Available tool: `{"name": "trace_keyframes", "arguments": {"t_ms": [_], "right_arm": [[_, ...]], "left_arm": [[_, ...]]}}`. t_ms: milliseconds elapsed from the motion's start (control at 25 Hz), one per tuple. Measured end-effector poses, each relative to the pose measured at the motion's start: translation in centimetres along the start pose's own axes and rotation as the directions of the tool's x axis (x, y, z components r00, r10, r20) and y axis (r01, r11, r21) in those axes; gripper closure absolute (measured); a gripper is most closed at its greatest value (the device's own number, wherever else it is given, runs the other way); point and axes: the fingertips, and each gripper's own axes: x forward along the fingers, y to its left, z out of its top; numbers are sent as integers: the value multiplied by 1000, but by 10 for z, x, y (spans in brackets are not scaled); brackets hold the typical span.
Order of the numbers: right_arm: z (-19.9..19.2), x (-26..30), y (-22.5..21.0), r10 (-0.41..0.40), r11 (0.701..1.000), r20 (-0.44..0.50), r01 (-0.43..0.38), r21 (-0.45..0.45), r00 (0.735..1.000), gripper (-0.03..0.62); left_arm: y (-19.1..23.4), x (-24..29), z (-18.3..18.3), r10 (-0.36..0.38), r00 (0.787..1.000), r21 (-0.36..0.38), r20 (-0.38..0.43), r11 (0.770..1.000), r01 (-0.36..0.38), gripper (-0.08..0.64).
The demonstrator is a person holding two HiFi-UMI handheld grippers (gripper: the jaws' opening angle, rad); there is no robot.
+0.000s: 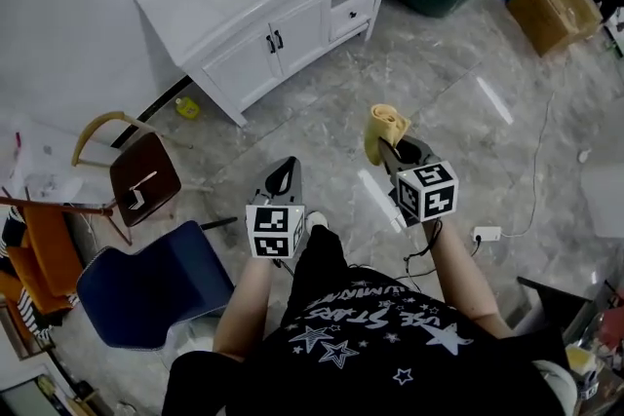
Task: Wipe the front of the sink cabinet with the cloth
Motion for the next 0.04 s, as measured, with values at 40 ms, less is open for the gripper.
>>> {"name": "trace_keyframes", "arguments": {"t_ms": [40], "right_arm": [[-8,-14,-2,2,1000,0,-2,-1,1000,529]], "left_arm": [[-14,-7,0,2,1000,2,5,1000,-2,543]]}}
